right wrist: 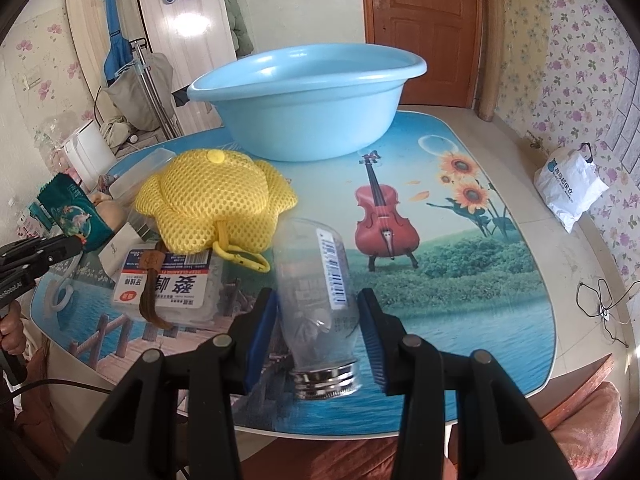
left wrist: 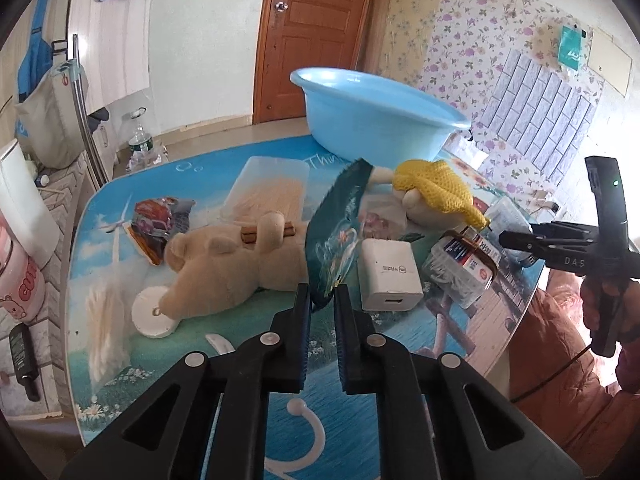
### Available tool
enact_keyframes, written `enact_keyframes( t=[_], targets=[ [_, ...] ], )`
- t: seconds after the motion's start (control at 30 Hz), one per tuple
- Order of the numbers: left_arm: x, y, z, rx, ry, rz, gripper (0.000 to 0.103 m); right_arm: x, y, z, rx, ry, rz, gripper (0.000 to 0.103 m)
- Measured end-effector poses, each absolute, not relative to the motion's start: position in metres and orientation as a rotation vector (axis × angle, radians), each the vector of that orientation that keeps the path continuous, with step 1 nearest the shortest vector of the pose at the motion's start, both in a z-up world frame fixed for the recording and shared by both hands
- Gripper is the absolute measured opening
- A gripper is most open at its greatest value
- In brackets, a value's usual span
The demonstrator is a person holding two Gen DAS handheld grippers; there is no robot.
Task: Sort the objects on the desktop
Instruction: 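Carry the green packet and bottle to the basin and release both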
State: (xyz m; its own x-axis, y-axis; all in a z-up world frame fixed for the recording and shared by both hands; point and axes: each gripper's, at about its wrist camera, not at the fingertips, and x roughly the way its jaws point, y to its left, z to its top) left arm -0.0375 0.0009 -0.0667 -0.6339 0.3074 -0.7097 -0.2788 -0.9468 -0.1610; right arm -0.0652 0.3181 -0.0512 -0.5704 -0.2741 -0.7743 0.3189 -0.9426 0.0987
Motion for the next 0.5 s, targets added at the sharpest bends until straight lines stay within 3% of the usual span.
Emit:
enact_keyframes(
  t=[0.07, 0.13, 0.17, 0.2, 0.23, 0.27, 0.3, 0.37, 0.5],
  targets=[
    [-0.040, 0.005, -0.069, -1.136, -0.026, 2.581, 0.017, -0.065, 0.318, -0.051, 1.231, 0.073, -2.522, 0.041],
    [-0.040, 0.009, -0.067, -1.111, -0.020, 2.584, 0.034, -0.065, 0.320, -0.052, 1.233, 0.070, -2.525, 0.041],
    [-0.041, 0.010, -0.067, -1.105, -0.016, 2.585, 0.056, -0.066, 0.320, -0.052, 1.236, 0.068, -2.525, 0.041],
    [-0.041, 0.012, -0.066, -1.095, -0.008, 2.585, 0.067, -0.066, 0.321, -0.053, 1.238, 0.066, -2.524, 0.041],
    [-0.042, 0.013, -0.066, -1.085, -0.006, 2.578, 0.067, -0.066, 0.321, -0.053, 1.240, 0.064, -2.523, 0.041],
    [-0.043, 0.015, -0.066, -1.086, -0.004, 2.563, 0.062, -0.067, 0.321, -0.054, 1.241, 0.064, -2.522, 0.041],
    [-0.044, 0.017, -0.068, -1.094, 0.001, 2.545, 0.035, -0.067, 0.321, -0.054, 1.240, 0.064, -2.522, 0.041],
    [-0.044, 0.020, -0.069, -1.101, 0.013, 2.537, 0.007, -0.067, 0.321, -0.054, 1.238, 0.064, -2.521, 0.040],
    [-0.040, 0.020, -0.067, -1.088, 0.004, 2.541, 0.006, -0.066, 0.321, -0.051, 1.224, 0.071, -2.526, 0.037]
  ],
)
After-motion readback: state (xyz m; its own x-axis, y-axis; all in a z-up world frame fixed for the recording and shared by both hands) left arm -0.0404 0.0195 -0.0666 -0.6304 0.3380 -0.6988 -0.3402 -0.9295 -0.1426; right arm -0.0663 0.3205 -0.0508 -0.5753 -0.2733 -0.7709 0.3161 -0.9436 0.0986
